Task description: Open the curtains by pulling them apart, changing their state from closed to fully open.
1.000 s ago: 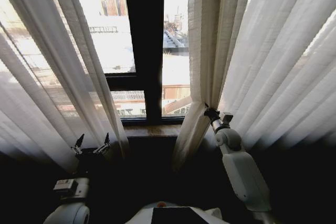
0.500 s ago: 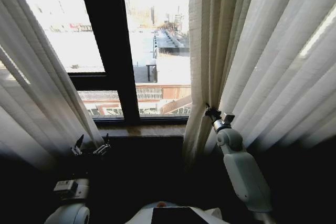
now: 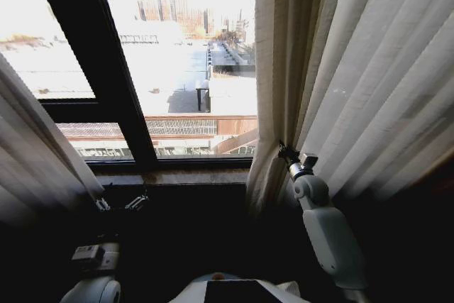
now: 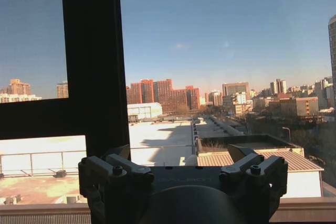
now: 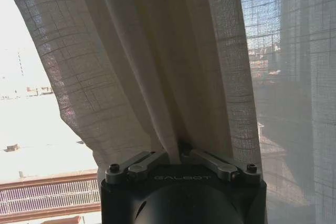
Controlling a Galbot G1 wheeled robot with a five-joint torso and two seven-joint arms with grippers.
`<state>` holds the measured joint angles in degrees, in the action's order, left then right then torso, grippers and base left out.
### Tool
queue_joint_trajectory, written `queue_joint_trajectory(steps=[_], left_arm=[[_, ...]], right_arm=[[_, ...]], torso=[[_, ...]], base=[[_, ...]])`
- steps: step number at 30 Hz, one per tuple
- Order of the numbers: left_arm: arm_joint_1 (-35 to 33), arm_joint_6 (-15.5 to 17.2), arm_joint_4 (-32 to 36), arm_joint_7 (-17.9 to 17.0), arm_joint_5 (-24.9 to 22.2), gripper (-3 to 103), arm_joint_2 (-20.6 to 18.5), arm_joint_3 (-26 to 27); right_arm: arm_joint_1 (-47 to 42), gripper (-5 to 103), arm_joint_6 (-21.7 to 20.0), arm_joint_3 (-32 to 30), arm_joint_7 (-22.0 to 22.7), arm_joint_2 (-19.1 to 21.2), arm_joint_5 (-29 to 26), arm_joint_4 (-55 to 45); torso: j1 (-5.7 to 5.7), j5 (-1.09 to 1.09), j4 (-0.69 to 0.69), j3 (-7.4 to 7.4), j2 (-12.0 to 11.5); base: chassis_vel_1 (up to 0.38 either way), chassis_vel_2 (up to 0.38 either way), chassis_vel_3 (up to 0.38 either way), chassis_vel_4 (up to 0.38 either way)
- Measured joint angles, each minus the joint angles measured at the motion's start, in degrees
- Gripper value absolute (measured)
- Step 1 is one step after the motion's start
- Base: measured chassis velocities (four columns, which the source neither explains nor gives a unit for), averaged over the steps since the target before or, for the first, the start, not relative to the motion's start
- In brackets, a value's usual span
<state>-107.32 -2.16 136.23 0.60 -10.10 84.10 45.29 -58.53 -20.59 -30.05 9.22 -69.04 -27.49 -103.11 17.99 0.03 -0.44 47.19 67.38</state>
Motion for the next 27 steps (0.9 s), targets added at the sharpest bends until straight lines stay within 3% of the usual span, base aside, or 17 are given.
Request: queue_joint_trajectory(steps=[27], left_arm=[[-0.14,-0.46,-0.24,0.05,-0.03,100,0.09,-0.13]], right_arm=[[-1.01,0,0.05,-1.03,0.0,0.03,0.05,-0.62]], torso=[[0.01,-0.01,0.01,0.0,0.0]], base=[[-0.358,-0.352,0.361,0.349]])
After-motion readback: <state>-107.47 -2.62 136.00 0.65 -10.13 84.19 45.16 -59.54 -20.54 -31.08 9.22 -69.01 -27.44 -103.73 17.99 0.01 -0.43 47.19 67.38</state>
